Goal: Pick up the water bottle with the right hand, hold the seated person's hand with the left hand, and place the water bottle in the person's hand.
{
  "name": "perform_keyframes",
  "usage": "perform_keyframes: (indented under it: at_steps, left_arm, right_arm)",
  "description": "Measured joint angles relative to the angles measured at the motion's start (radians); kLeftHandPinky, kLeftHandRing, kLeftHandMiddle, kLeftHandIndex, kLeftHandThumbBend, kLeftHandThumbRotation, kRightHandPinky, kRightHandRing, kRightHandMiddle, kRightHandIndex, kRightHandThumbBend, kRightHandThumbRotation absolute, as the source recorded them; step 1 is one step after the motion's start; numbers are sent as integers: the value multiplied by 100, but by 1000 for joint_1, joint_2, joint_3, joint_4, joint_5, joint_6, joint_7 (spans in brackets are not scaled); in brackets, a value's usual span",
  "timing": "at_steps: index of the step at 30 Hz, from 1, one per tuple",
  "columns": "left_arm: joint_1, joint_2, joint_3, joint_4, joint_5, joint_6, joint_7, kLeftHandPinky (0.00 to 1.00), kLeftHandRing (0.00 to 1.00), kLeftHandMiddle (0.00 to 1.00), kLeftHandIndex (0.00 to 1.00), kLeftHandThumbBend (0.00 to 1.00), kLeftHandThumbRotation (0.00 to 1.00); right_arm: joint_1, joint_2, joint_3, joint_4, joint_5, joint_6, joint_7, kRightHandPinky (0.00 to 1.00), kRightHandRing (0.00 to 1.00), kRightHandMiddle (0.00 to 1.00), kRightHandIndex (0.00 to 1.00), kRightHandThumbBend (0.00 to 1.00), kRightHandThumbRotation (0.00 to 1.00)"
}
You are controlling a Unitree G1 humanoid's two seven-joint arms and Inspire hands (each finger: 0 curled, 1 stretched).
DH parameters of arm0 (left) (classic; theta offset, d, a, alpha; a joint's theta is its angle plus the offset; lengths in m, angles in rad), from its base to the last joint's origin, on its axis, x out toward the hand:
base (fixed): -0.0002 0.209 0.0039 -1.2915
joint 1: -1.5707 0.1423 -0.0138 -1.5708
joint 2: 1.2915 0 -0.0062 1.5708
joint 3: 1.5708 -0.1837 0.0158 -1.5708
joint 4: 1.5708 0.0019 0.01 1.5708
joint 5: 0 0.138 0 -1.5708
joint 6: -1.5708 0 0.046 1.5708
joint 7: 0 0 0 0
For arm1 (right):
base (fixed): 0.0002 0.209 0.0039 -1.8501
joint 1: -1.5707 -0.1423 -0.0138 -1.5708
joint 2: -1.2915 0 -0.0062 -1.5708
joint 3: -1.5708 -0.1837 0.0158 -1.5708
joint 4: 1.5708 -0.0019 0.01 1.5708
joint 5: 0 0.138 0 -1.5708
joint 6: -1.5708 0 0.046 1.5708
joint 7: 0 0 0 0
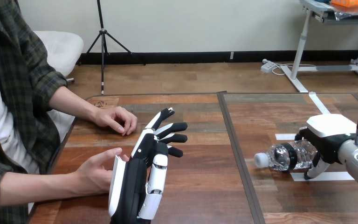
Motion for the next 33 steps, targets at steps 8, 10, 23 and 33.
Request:
perform_keyframes:
  at_steps: [8,10,23,33]
  left_arm:
    - [1,0,0,0,0,0,0,56,68,75,86,7,100]
    - [2,0,0,0,0,0,0,56,68,75,86,7,100]
    - [4,0,-1,0,-1,0,0,56,68,75,87,6,100]
    - [4,0,-1,0,0,0,0,56,69,75,87,6,100]
  right_arm:
    - [0,10,-2,9,42,-25,-27,61,64,68,70,75,0]
    - [0,14,-2,10,51,-33,-34,59,64,68,69,75,0]
    - [0,36,-4,10,86,-82,-76,60,66,70,70,77,0]
    - [0,38,-4,10,102,-129,-113,61,66,69,71,79,0]
